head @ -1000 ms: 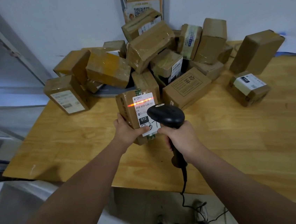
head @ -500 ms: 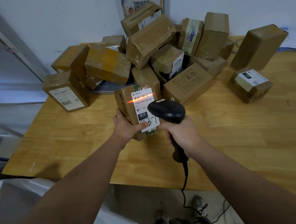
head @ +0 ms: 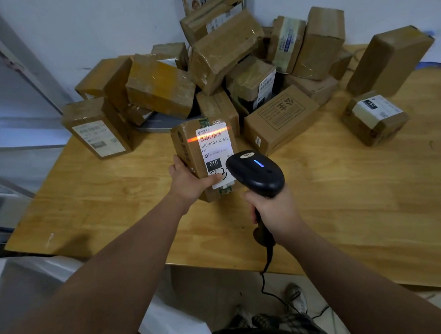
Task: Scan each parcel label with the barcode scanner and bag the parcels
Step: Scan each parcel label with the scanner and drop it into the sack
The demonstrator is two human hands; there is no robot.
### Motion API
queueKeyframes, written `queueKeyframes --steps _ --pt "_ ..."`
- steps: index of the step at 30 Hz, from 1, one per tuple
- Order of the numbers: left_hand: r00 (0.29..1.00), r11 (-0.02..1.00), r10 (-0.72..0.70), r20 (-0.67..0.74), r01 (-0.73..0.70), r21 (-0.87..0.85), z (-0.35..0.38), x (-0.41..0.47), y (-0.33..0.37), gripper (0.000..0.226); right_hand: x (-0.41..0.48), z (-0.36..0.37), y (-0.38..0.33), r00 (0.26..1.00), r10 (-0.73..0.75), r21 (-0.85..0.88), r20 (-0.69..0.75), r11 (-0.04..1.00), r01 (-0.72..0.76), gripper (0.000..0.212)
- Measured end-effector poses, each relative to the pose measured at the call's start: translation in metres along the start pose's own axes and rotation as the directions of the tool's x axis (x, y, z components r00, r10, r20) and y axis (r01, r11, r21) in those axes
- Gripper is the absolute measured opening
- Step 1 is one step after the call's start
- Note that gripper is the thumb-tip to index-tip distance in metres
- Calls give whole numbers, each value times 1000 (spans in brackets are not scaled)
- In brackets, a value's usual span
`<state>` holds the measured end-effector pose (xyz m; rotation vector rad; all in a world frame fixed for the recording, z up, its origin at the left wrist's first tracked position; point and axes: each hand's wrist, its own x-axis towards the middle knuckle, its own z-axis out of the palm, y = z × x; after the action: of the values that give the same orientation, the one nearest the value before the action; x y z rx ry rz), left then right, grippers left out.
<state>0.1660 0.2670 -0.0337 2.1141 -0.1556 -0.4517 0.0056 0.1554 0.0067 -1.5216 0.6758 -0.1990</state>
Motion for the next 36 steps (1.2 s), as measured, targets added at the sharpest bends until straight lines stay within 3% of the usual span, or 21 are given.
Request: queueKeyframes --steps 10,14,17,21,25,31,36 --pt "1000 1000 -12 1 12 4 0 -4 0 95 -9 -4 5 1000 -3 49 0 999 3 36" --pt "1000 1000 -7 0 7 -24 0 -11 -1 92 -9 -7 1 997 5 93 78 996 -13 31" --pt "1000 993 8 20 -6 -118 0 -23 -3 94 -7 -9 -2 993 -11 140 118 990 -6 15" --pt "1000 961 0 14 4 -277 0 -54 -7 75 -2 -11 -5 984 -30 151 177 989 3 9" --pt "994 915 -83 -74 47 -400 -1 -89 -10 95 -3 -8 -2 965 -28 138 261 990 -9 9" --pt "955 862 -170 -242 25 -507 -14 -144 -50 100 -24 13 19 948 4 152 317 987 -55 14" --pt "874 893 -250 -416 43 -447 -56 -208 -119 100 -68 57 47 900 123 24 419 989 -146 16"
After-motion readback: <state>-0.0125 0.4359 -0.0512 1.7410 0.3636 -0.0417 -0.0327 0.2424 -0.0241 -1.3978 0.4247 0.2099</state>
